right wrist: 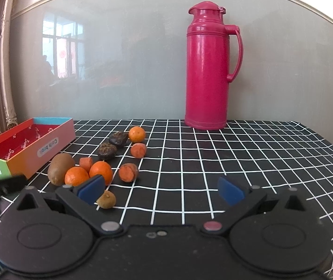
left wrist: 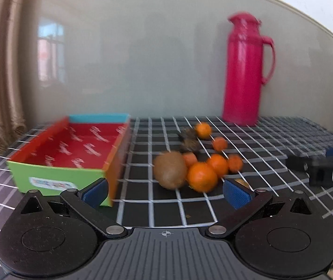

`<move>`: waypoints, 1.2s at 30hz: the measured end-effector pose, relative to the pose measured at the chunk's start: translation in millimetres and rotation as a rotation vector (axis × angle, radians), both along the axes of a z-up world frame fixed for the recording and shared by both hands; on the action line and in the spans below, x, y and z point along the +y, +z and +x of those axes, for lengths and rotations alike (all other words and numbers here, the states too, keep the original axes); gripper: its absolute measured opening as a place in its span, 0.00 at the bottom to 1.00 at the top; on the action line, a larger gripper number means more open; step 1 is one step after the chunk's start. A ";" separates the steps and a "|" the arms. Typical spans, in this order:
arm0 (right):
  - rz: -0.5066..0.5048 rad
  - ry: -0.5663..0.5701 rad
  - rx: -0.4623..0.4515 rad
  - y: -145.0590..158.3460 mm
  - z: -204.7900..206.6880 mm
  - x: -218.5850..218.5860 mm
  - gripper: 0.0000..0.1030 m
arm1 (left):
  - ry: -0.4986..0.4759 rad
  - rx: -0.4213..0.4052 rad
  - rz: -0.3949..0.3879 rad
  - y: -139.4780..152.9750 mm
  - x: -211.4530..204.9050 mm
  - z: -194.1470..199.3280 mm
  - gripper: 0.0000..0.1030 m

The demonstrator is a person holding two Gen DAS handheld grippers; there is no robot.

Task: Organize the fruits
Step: 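Reach the left tool to the small tan round fruit and close on it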

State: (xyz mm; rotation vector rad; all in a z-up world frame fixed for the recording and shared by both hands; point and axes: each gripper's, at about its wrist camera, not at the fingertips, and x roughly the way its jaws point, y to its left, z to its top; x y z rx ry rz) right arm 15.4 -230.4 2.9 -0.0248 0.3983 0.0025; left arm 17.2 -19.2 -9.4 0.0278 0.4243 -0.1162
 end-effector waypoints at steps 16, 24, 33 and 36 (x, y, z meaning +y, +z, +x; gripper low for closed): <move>0.033 -0.104 -0.011 3.1 3.9 -17.2 1.00 | -0.096 0.092 -0.026 -26.1 -47.9 30.8 1.00; 0.046 -0.161 -0.005 2.0 5.2 -28.0 1.00 | -0.155 0.130 0.007 -39.3 -84.1 44.2 0.60; 0.039 -0.214 0.018 -1.9 17.0 -34.8 1.00 | -0.132 0.120 -0.007 -38.8 -96.8 51.7 0.37; 0.001 -0.232 0.057 -7.2 34.2 -29.9 1.00 | -0.138 0.121 -0.003 -38.9 -98.6 54.3 0.33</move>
